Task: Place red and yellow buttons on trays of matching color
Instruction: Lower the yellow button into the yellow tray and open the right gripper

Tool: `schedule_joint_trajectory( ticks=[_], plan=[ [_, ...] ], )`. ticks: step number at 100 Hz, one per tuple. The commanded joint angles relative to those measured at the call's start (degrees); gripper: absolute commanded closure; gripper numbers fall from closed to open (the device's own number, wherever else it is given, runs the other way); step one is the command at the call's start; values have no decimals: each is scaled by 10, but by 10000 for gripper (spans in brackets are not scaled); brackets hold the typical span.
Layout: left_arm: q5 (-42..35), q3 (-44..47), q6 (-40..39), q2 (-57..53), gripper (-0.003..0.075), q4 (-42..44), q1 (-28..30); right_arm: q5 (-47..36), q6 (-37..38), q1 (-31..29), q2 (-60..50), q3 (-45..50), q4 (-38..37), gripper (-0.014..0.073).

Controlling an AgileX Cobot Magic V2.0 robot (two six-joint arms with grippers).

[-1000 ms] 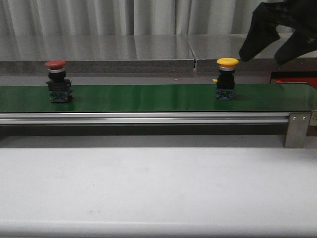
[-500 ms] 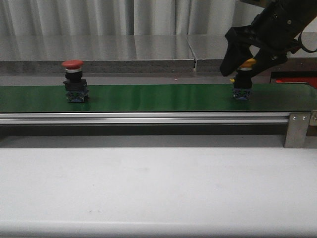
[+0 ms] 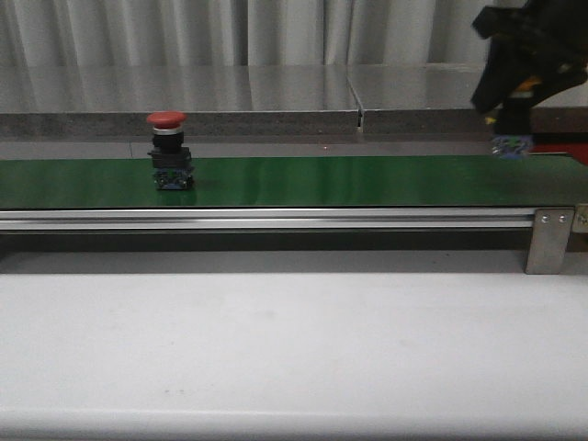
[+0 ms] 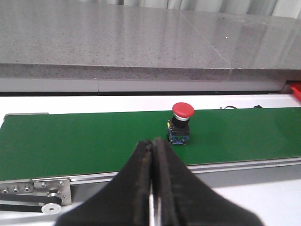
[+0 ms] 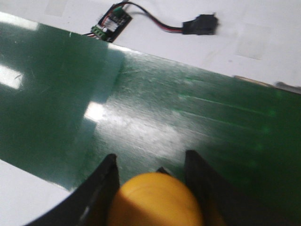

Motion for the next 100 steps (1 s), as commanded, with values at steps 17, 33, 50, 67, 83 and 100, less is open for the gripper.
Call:
schedule_joint_trajectory(
  ticks=[17,33,50,67,83,100],
  plan=[
    [-36,-16,-1,0,739,-15,-5,3,40,-89,-169,70,-39,378],
    [-36,-16,-1,0,739,-15,-5,-2,66,-167,-252,162,-39,378],
    [-36,-16,-1,0,739,-15,-5,-37,97,-247,-311,264,-39,378],
    [-36,-16,-1,0,739,-15,-5,-79,109,-298,-321,350,-38,378],
    [-36,-16,-1,0,739,-15,-5,-178,109,-303,-320,406,-18,378],
    [-36,-16,-1,0,739,-15,-5,-229,109,-303,-320,433,-1,378]
  ],
)
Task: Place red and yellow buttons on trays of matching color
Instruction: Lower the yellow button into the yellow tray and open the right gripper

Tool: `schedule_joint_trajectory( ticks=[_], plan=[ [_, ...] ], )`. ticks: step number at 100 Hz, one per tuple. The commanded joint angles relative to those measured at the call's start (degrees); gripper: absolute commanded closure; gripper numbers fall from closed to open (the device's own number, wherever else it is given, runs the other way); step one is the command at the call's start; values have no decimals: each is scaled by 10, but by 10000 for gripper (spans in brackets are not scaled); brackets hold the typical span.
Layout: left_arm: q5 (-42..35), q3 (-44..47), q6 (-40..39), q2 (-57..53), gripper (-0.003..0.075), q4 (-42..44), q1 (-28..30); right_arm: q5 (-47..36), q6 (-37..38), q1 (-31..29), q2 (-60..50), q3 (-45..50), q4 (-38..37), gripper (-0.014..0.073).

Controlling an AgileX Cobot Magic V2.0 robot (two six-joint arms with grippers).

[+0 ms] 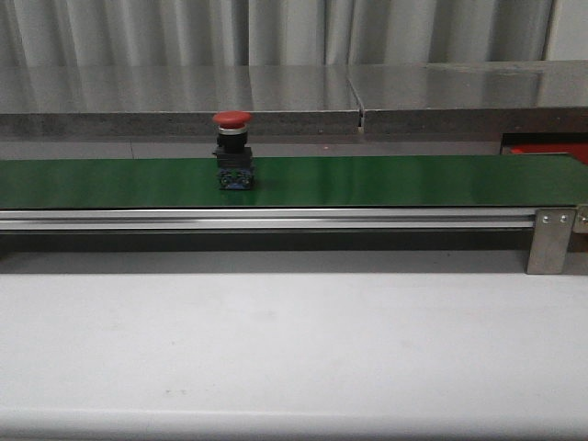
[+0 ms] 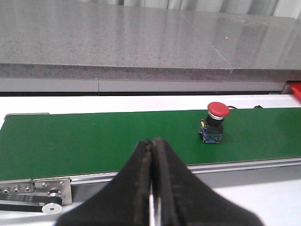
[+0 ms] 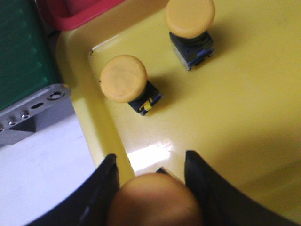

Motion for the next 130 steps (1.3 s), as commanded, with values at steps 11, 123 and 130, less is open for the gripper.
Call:
schedule_joint_trajectory(
  ticks=[11,123,130],
  plan=[
    [-36,-16,-1,0,739,-15,-5,-65,-1,-3,-3,-1,21,378],
    [-36,-16,-1,0,739,-15,-5,-128,-16,66,138,-2,25,168],
    [-36,-16,-1,0,739,-15,-5,-128,-16,66,138,-2,25,86]
  ],
)
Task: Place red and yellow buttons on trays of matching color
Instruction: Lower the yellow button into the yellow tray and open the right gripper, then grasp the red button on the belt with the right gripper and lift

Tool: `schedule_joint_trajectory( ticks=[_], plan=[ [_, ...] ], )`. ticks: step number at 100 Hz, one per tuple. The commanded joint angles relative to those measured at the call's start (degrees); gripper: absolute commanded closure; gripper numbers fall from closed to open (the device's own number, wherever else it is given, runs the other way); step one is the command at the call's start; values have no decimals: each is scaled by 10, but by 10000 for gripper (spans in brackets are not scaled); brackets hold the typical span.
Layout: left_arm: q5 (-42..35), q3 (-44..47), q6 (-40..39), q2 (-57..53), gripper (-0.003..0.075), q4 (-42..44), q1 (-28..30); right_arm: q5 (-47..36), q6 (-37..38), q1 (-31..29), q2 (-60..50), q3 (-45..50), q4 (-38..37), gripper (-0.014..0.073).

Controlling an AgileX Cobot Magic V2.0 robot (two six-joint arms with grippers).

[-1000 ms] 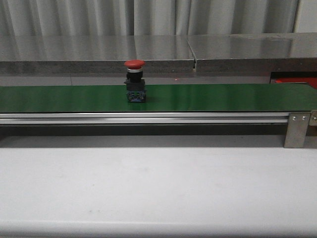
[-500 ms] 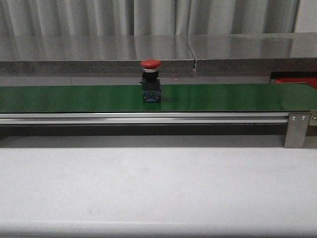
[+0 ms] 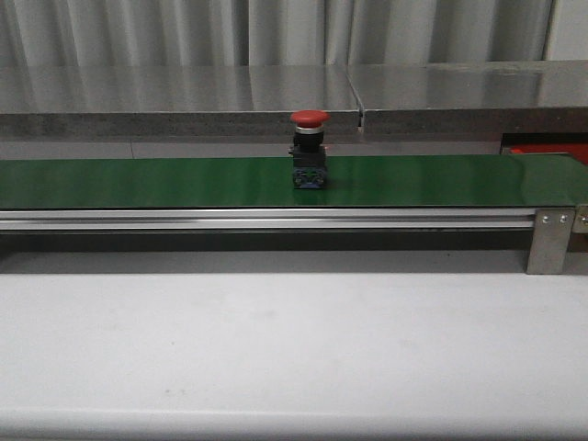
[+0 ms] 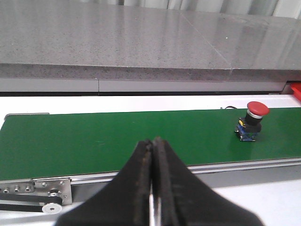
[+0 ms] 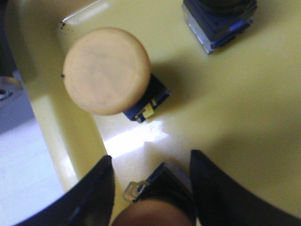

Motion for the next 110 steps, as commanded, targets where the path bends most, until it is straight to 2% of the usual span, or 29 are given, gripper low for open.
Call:
schedule_joint_trajectory(
  ticks=[1,12,48,62,85,110],
  plan=[
    [-36,-16,-1,0,739,-15,-5,-11,-8,0,-15,-14,5,80],
    [-36,-16,-1,0,739,-15,-5,-5,-8,0,-18,-21,5,29],
    [-36,-16,-1,0,739,-15,-5,85,-9,-1,-100,-79,5,29],
    [-36,-16,-1,0,739,-15,-5,109,-46,8,-142,-98,5,29],
    [-36,-16,-1,0,739,-15,-5,126,-90,100,-145,-147,6,29],
    [-36,-16,-1,0,739,-15,-5,130,-99,217,-74,-223,6,29]
  ],
)
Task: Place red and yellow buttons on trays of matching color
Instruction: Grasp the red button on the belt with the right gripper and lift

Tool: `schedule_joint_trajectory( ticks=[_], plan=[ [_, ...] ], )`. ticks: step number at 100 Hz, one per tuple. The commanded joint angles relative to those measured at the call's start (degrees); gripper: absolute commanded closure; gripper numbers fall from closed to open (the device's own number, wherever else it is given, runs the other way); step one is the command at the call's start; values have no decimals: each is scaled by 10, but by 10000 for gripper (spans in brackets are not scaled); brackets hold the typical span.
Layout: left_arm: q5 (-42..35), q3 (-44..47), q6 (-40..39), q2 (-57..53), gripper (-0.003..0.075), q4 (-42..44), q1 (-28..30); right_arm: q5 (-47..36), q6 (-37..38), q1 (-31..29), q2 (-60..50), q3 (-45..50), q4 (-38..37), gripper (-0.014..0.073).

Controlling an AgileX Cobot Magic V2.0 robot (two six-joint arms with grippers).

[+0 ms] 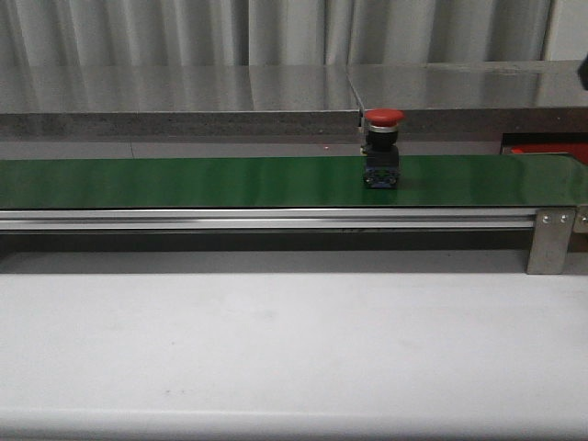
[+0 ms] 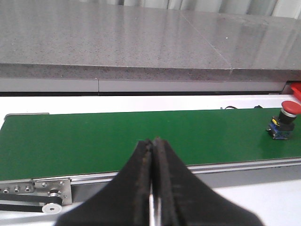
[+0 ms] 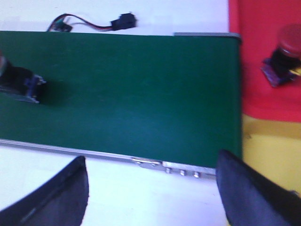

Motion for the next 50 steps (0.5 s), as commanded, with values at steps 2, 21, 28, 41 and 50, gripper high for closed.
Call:
schedule_joint_trajectory(
  ticks=[2,21,28,41,50],
  plan=[
    [-36,-16,-1,0,739,-15,-5,-18,-14,36,22,-47,6,29],
    [-36,-16,-1,0,739,-15,-5,-7,-29,90,103,-109,6,29],
    [-36,-16,-1,0,739,-15,-5,-6,-30,105,131,-131,6,29],
    [-36,-16,-1,0,739,-15,-5,-2,-30,128,176,-169,6,29],
    [-36,-16,-1,0,739,-15,-5,3,-30,137,197,-193,6,29]
  ],
)
